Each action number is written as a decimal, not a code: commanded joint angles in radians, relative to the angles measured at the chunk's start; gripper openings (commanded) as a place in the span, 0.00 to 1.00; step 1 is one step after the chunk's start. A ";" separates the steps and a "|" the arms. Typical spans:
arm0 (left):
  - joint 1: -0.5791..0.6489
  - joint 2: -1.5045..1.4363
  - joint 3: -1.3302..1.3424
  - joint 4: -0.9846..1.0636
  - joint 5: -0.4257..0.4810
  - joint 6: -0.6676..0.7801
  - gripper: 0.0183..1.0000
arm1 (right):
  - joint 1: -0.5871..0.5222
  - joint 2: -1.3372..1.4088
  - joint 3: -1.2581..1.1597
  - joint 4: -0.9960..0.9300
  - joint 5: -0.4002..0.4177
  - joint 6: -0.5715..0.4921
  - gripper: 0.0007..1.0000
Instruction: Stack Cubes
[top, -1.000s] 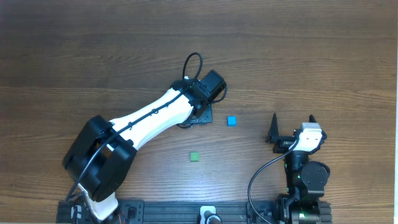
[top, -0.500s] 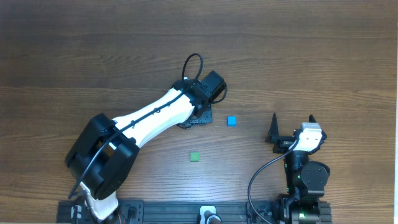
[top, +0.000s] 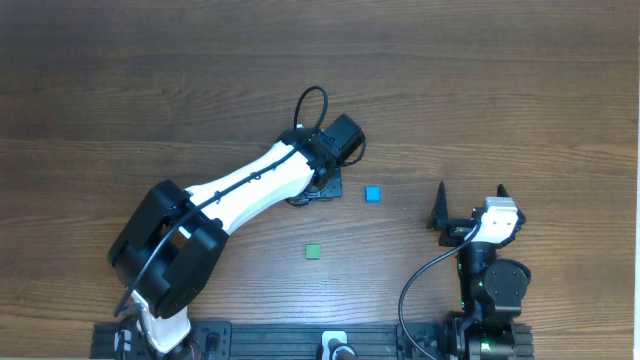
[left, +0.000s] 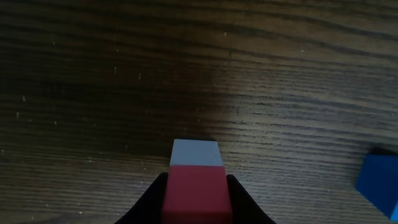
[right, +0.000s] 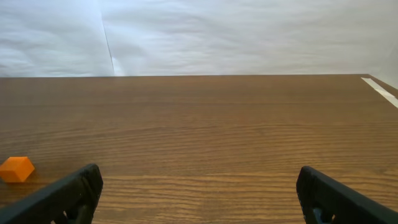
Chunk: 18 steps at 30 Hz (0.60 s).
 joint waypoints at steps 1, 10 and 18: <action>0.003 0.016 0.018 0.002 -0.020 -0.014 0.05 | 0.000 -0.008 -0.008 0.001 -0.008 -0.001 0.99; 0.002 0.016 0.018 0.002 -0.027 -0.014 0.12 | 0.000 -0.008 -0.008 0.001 -0.008 -0.001 0.99; 0.003 0.016 0.018 0.002 -0.027 -0.014 0.25 | 0.000 -0.008 -0.008 0.001 -0.008 -0.001 0.99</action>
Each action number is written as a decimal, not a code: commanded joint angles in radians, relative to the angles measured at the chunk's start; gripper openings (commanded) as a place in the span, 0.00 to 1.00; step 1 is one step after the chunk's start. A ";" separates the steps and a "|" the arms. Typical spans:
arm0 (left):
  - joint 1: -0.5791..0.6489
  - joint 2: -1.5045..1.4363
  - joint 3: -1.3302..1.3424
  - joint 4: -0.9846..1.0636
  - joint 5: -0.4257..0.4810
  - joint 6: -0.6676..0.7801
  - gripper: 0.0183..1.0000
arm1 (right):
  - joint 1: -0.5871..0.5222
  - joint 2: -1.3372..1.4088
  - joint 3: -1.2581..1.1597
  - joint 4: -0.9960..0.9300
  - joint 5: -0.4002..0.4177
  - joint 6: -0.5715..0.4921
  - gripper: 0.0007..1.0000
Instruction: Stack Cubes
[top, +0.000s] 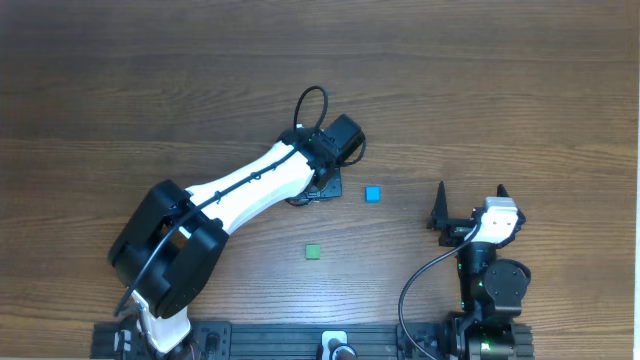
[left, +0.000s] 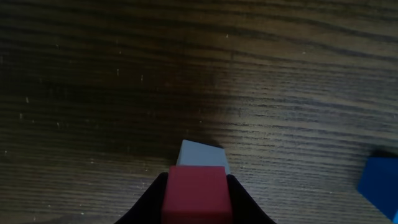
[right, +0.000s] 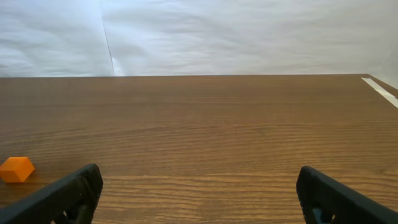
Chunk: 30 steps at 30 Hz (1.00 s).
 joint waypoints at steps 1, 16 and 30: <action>0.002 0.015 0.018 0.002 -0.019 -0.014 0.26 | 0.000 -0.008 -0.008 0.001 -0.008 -0.002 0.99; 0.002 0.015 0.037 0.002 -0.040 -0.014 0.57 | 0.000 -0.008 -0.008 0.001 -0.008 -0.002 0.99; 0.101 0.145 0.443 -0.153 -0.095 0.056 0.63 | 0.000 -0.008 -0.008 0.001 -0.008 -0.002 0.99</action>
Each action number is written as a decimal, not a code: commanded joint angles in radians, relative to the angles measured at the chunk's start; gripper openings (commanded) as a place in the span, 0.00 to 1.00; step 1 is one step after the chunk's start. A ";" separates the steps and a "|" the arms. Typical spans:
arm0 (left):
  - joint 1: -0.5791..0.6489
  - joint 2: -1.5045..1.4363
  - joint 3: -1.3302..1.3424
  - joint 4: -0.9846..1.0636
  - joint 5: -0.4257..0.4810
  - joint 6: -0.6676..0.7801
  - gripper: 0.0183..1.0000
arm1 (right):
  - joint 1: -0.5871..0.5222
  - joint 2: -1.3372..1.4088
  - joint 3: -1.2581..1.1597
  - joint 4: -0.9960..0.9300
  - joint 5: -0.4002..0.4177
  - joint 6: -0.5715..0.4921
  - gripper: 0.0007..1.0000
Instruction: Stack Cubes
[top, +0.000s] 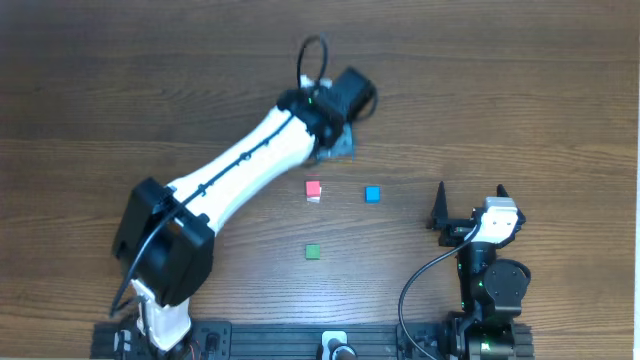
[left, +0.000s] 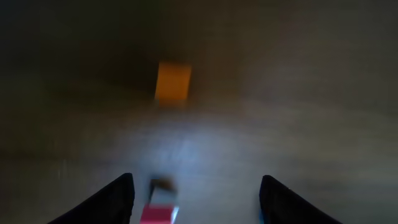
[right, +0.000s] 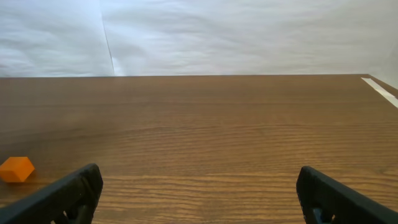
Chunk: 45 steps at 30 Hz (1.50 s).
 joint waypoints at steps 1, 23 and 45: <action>0.059 0.122 0.114 -0.023 -0.009 0.059 0.62 | 0.000 -0.008 -0.008 0.001 -0.008 -0.001 0.99; 0.092 0.288 0.125 0.023 0.040 0.111 0.54 | 0.000 -0.008 -0.008 0.001 -0.008 -0.001 0.99; 0.124 0.303 0.125 0.036 0.103 0.185 0.52 | 0.000 -0.008 -0.008 0.001 -0.008 -0.001 0.99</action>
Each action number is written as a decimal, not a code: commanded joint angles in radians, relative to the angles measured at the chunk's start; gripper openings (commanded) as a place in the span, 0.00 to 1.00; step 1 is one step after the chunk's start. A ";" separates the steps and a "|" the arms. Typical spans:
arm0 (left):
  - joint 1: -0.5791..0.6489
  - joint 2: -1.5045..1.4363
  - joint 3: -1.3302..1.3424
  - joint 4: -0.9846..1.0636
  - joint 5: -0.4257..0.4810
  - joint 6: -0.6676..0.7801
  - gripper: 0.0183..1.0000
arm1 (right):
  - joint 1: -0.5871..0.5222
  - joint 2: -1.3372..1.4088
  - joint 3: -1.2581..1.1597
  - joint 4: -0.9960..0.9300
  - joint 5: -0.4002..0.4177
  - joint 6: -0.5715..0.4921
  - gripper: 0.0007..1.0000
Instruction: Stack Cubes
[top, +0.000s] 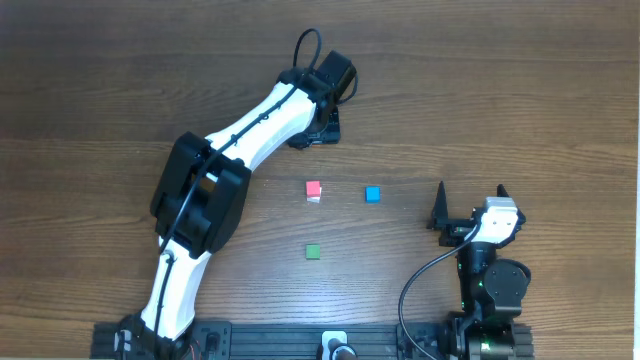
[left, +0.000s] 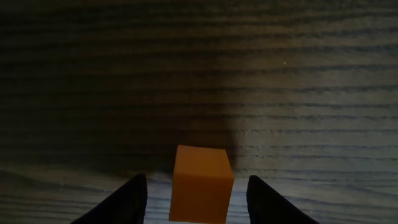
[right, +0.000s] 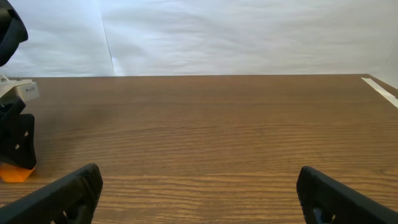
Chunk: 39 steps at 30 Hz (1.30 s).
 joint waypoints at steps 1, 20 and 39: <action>0.005 0.026 0.010 0.002 0.022 0.032 0.52 | 0.000 -0.008 -0.008 0.001 -0.008 -0.001 0.99; 0.002 0.034 0.008 0.002 0.029 0.032 0.20 | 0.000 -0.008 -0.008 0.001 -0.008 -0.001 0.99; -0.064 -0.251 -0.031 -0.109 -0.013 -0.032 0.02 | 0.000 -0.008 -0.008 0.001 -0.008 -0.001 0.99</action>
